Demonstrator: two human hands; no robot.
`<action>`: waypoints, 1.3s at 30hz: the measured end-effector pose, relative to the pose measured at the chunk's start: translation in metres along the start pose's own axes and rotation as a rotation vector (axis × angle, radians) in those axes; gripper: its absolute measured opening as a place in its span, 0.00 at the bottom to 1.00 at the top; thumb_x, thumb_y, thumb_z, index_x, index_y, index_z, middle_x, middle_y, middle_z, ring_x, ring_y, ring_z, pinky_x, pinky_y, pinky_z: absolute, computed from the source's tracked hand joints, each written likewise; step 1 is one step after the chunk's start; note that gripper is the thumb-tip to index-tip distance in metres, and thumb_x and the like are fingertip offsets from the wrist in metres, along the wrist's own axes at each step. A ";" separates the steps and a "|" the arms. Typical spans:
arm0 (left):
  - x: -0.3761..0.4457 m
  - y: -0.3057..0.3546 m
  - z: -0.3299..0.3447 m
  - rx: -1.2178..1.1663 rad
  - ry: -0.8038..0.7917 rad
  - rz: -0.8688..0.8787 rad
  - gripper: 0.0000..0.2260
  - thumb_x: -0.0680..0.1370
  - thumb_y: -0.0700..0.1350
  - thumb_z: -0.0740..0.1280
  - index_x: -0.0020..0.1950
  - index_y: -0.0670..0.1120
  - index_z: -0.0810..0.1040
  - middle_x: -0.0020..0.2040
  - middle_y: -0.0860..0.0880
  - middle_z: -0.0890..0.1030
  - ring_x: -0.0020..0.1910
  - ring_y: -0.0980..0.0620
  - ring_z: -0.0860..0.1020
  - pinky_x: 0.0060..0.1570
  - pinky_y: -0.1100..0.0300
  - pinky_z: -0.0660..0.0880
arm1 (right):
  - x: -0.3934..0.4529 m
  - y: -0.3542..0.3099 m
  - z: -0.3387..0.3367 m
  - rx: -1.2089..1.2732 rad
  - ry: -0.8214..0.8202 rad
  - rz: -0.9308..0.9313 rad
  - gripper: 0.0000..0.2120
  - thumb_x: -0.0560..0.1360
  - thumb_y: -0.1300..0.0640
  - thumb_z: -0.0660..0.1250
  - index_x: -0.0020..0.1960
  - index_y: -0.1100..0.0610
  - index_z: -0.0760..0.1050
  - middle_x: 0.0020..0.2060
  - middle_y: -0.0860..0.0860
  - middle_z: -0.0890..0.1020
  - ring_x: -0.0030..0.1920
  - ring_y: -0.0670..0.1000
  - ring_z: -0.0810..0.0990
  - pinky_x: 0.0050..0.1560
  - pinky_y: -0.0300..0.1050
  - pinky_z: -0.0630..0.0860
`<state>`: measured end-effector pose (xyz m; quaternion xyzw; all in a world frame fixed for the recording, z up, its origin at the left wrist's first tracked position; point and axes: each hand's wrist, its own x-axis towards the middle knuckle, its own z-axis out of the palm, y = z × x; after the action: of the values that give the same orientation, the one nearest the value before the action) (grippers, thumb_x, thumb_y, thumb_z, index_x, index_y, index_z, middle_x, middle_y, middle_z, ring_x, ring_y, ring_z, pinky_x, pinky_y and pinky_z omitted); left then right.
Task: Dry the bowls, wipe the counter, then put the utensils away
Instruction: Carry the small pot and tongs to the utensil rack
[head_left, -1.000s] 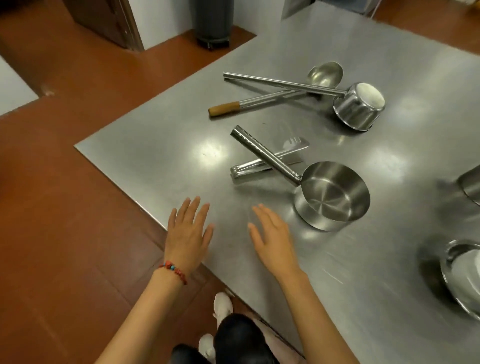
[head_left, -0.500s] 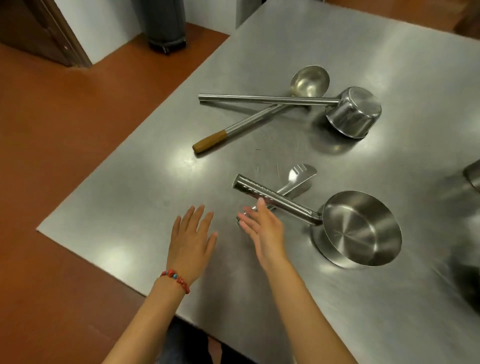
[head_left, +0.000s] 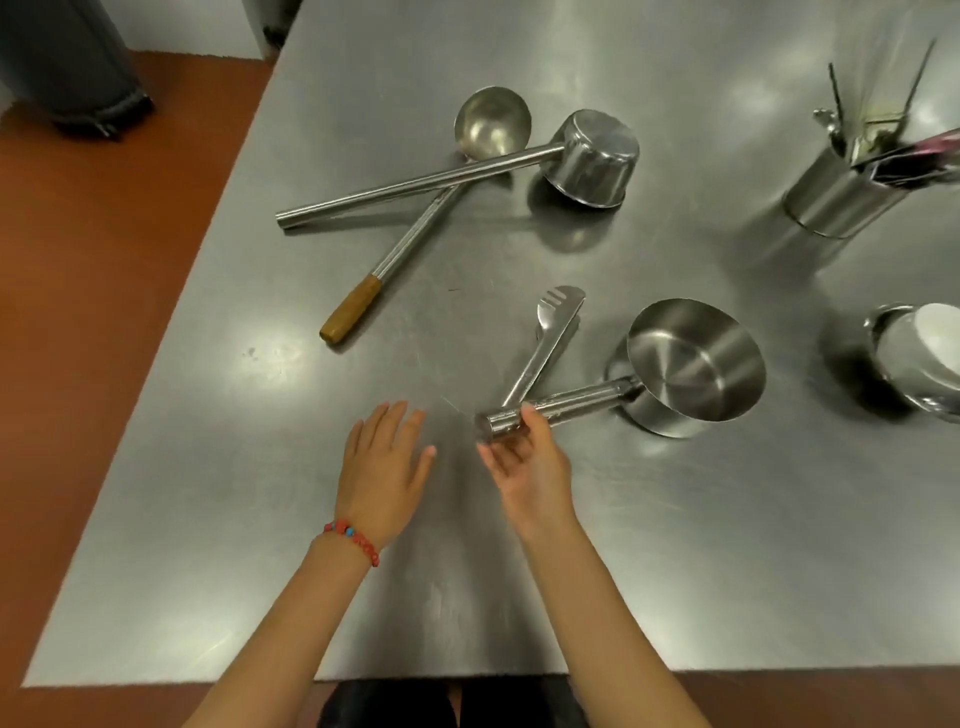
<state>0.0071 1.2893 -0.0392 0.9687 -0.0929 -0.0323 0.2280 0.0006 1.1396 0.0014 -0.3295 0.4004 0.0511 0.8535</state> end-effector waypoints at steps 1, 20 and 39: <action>0.002 0.004 0.002 -0.026 -0.008 0.026 0.20 0.78 0.46 0.61 0.69 0.43 0.67 0.71 0.40 0.66 0.71 0.41 0.61 0.70 0.49 0.54 | -0.008 0.001 -0.009 -0.014 0.005 -0.001 0.07 0.75 0.57 0.64 0.40 0.58 0.76 0.31 0.52 0.82 0.35 0.51 0.81 0.40 0.44 0.79; 0.086 0.088 0.058 -0.471 -0.072 -0.235 0.21 0.68 0.40 0.73 0.23 0.49 0.63 0.21 0.53 0.65 0.22 0.55 0.64 0.19 0.70 0.62 | -0.050 -0.068 -0.126 -0.247 0.024 0.082 0.06 0.76 0.59 0.61 0.49 0.62 0.72 0.32 0.59 0.82 0.28 0.55 0.79 0.27 0.43 0.76; -0.004 0.089 0.024 -1.034 0.061 -0.606 0.09 0.79 0.48 0.60 0.42 0.45 0.73 0.33 0.44 0.79 0.20 0.59 0.75 0.18 0.68 0.70 | -0.035 -0.063 -0.123 -0.467 0.036 -0.035 0.15 0.76 0.48 0.63 0.50 0.61 0.74 0.25 0.53 0.76 0.20 0.50 0.73 0.21 0.40 0.71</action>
<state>-0.0143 1.2009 -0.0209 0.7158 0.2218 -0.1090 0.6531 -0.0810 1.0226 0.0020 -0.5259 0.3871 0.1215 0.7475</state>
